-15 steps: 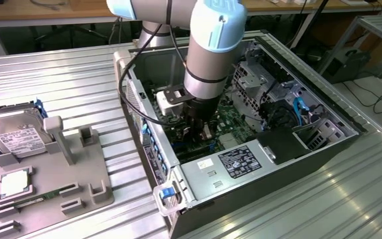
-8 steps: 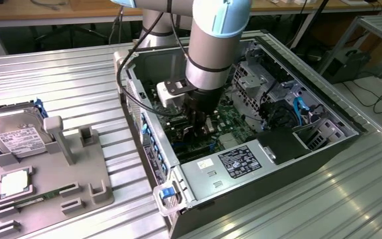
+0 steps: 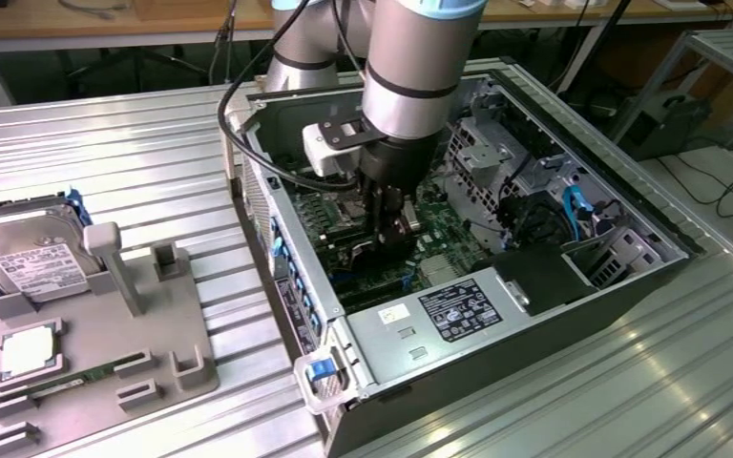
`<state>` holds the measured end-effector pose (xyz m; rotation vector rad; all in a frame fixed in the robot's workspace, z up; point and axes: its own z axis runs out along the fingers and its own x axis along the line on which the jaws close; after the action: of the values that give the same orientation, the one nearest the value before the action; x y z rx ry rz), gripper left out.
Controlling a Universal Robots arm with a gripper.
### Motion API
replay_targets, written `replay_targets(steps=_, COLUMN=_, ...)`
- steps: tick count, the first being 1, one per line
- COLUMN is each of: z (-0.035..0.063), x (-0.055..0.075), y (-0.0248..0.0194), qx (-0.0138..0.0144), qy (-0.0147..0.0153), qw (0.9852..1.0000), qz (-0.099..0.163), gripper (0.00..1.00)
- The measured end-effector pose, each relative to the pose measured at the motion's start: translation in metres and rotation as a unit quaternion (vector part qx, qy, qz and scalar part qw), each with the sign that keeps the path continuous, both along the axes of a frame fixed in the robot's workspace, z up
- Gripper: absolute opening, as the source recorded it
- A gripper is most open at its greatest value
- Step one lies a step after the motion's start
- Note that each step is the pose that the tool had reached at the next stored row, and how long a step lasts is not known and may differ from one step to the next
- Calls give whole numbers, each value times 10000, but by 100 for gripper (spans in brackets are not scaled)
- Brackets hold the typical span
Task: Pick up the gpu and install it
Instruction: 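Insert the gpu into the slot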
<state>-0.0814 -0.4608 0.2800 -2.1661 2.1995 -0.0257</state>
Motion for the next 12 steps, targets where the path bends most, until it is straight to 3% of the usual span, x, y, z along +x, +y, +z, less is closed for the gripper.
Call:
replay_targets(steps=4, z=-1, x=0, y=0, qx=1, qy=-1, qw=10000, qz=0, gripper=34)
replay_targets(steps=7, z=0, x=0, y=0, qx=1, qy=0, qw=10000, qz=0, gripper=15)
replay_targets(steps=12, z=0, x=0, y=0, qx=1, qy=-1, qw=10000, qz=0, gripper=11)
